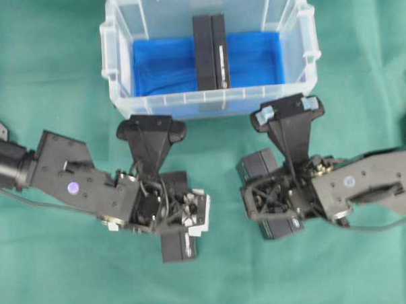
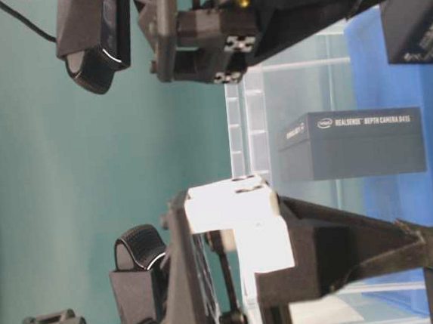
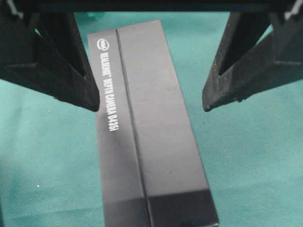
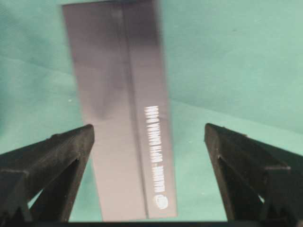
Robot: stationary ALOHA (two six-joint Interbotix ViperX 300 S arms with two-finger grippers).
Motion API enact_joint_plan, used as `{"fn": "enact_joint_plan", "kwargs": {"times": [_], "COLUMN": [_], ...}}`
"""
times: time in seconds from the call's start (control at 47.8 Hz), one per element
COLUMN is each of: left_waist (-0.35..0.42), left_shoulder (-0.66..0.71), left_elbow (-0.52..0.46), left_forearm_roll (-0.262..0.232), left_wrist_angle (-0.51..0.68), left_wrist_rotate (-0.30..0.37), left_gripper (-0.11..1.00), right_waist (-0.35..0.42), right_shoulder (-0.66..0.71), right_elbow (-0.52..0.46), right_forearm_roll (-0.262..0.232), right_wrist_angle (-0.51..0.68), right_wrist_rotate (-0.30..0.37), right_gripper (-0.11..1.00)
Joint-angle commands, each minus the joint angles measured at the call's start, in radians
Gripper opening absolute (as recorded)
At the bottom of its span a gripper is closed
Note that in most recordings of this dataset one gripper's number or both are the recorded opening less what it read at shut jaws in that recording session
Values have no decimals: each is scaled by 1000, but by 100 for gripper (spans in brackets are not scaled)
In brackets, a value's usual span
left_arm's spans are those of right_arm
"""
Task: Take the box out of the case with both arms.
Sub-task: 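Lower both boxes onto the green cloth and open both grippers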
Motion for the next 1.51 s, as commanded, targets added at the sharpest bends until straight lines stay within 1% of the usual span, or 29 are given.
{"fn": "enact_joint_plan", "kwargs": {"times": [0.0,0.251,0.46,0.607,0.691,0.816,1.004,1.172,1.318,1.486], "left_waist": [-2,-2,-2,2,0,2,20,40,52,60], "left_shoulder": [-14,-15,-15,-15,-18,-28,-55,-101,-130,-137], "left_elbow": [-23,-23,-28,-49,-75,-130,-221,-302,-360,-411], "left_forearm_roll": [0,0,0,0,0,3,9,29,34,35], "left_wrist_angle": [3,3,3,17,55,150,287,400,502,548], "left_wrist_rotate": [-3,-35,-37,-34,-31,-17,44,63,75,95], "left_gripper": [89,89,89,89,89,89,89,89,89,89], "right_waist": [5,5,5,5,5,5,5,3,2,-3], "right_shoulder": [-23,-23,-23,-23,-29,-49,-91,-124,-137,-138], "right_elbow": [-28,-35,-51,-67,-84,-117,-184,-245,-302,-380], "right_forearm_roll": [-3,0,0,12,17,12,3,-6,-26,-54], "right_wrist_angle": [8,8,8,12,18,54,170,255,327,407], "right_wrist_rotate": [3,5,5,0,-3,-5,-11,-28,-38,-71], "right_gripper": [94,95,94,94,94,94,94,94,94,94]}}
